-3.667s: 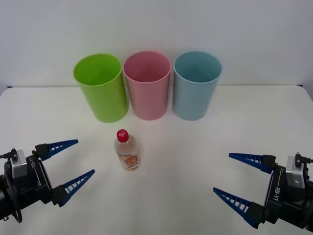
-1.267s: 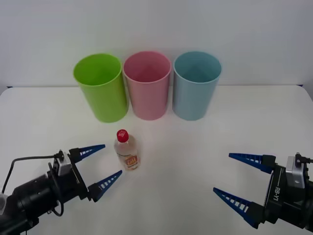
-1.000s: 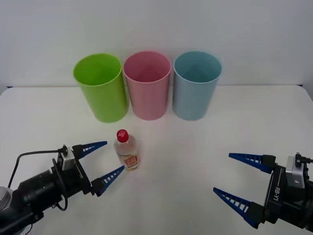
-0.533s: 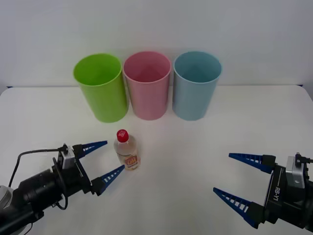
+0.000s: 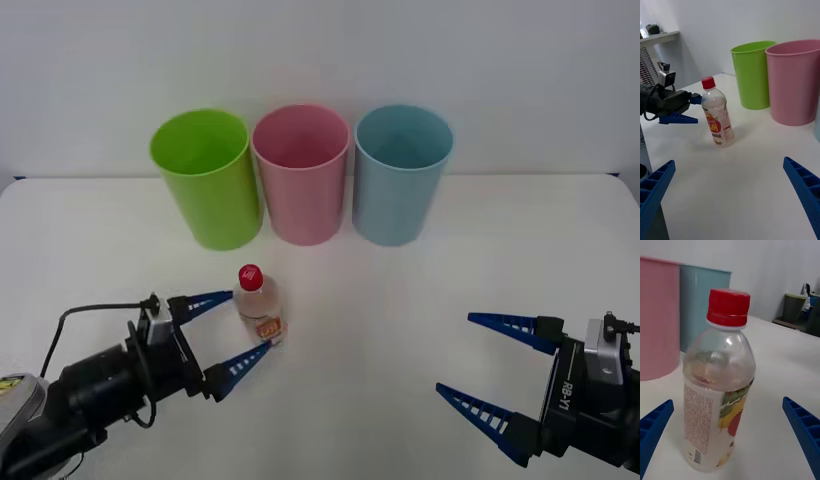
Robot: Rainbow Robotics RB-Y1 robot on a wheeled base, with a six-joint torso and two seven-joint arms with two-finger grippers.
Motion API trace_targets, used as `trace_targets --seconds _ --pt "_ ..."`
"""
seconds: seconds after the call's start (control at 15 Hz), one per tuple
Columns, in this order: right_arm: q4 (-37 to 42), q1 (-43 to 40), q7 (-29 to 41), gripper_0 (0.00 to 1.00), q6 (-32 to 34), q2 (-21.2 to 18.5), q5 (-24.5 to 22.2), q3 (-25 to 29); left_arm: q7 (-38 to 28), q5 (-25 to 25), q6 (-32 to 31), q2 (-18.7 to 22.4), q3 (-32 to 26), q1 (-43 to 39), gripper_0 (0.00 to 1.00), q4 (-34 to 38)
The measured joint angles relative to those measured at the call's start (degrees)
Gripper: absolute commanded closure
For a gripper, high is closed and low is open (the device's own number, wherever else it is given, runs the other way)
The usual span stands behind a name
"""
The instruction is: Grasp the object on the table and drop it into the matching bin: aluminum can to the light blue bin, PET bottle to the pink bin.
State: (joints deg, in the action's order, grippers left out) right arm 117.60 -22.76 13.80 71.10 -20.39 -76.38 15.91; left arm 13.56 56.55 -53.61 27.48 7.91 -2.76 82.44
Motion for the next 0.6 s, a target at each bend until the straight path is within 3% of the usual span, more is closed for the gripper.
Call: trace_targets --seconds 0.6 --pt "0.00 0.00 0.00 0.00 0.00 0.00 0.00 0.00 0.16 -0.47 7.50 -0.61 5.37 5.47 0.00 -3.18"
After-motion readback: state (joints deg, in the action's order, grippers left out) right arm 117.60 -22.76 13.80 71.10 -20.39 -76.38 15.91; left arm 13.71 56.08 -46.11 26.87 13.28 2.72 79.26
